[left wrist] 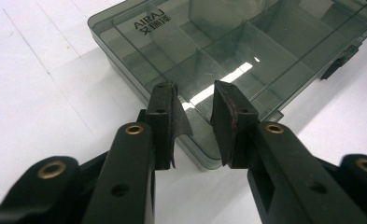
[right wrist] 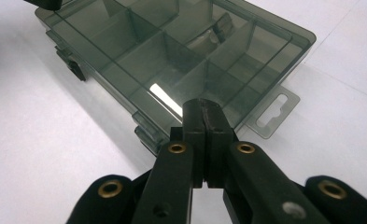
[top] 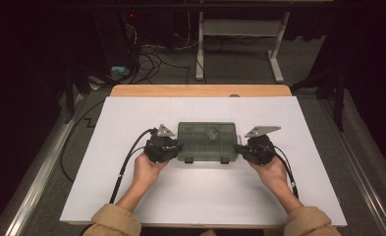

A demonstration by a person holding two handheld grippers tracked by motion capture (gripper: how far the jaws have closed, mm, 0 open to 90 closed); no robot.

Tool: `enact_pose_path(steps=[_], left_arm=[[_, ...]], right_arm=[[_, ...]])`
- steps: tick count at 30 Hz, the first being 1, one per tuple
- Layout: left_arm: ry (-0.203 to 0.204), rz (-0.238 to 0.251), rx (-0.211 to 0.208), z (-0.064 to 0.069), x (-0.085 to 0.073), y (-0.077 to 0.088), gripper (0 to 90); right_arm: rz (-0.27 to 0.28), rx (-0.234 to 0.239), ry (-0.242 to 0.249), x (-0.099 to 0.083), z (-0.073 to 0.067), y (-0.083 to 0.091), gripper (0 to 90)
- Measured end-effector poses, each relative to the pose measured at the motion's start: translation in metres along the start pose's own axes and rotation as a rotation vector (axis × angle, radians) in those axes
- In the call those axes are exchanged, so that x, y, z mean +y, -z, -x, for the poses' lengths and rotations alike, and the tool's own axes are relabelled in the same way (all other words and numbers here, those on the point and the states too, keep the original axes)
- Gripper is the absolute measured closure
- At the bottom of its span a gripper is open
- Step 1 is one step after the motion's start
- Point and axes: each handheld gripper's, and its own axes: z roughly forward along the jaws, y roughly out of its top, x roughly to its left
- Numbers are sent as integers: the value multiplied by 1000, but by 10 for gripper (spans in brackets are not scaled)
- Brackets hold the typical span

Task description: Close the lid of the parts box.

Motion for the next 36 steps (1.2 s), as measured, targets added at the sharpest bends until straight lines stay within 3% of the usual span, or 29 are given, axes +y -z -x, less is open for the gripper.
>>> enact_pose_path(steps=[8,9,10,12,14,15,17,20,25,29,33,36], left_arm=[[-6,8,3,0,0,-2,703],[0,29,-24,1,1,-4,702],[14,37,-7,1,0,-5,703],[-15,10,10,-1,1,-4,705],[-4,20,33,-1,1,-5,705],[-25,-11,19,-1,-2,-7,704],[-30,-7,24,0,-2,-7,701],[-30,-5,18,-1,-3,-6,701],[-20,-6,24,-1,-2,-6,692],[13,-11,11,-3,1,-4,632],[39,21,-17,-2,4,3,563],[24,29,-18,-1,5,8,523]], right_arm=[[-7,-21,1,5,-1,-6,900],[-8,-18,2,6,-1,-7,900],[-10,-20,-3,7,-3,-10,900],[-9,-53,14,10,-5,-13,900],[-12,-62,16,12,-4,-15,900],[-37,-57,10,12,-2,-16,900],[-30,-49,4,10,-2,-17,900],[-26,-77,38,9,-6,-17,900],[-17,-67,29,8,-5,-16,900],[16,-13,-4,3,-2,-14,845],[34,-20,9,1,-3,-7,803],[56,-9,-14,-1,0,2,778]])
